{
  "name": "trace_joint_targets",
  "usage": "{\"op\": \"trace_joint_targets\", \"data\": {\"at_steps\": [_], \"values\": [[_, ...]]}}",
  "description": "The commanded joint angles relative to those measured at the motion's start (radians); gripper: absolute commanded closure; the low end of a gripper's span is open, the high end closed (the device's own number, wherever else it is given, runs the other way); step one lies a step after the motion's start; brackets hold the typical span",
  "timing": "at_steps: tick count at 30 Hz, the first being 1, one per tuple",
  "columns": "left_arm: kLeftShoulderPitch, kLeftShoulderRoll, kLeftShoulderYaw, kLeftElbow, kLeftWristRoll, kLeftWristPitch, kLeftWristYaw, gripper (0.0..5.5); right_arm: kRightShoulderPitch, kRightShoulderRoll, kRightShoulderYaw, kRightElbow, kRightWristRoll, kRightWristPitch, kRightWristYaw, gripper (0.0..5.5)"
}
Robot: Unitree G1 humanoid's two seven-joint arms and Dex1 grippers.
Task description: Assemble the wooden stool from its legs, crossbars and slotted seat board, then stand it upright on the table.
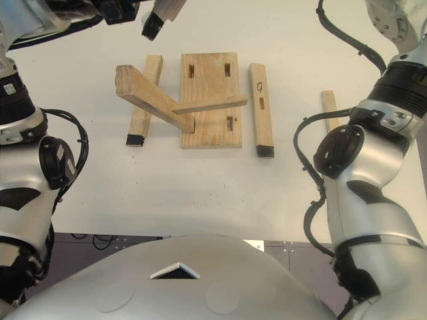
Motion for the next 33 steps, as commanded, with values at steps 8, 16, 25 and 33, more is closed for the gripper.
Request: {"op": "trace_joint_targets", "data": {"at_steps": [8,16,25,33], "values": [[-0.015,0.033,0.077,-0.002,-0.028,-0.036,0.000,1.77,0.022,-0.027,0.068,-0.085,-0.166,-0.215,-0.018,3.44],[-0.001,0.049,0.193,0.097,0.020,-0.153,0.112,1.77,0.147,-0.054,0.083,-0.160,-0.267,-0.357,0.043,3.44],[0.048,0.080,0.214,0.109,0.042,-0.172,0.163,1.77,0.428,-0.069,0.228,-0.360,-0.411,-0.496,0.182,3.45],[0.063,0.079,0.207,0.113,0.045,-0.182,0.163,1.77,0.510,-0.139,0.308,-0.353,-0.471,-0.514,0.279,3.45]]}}
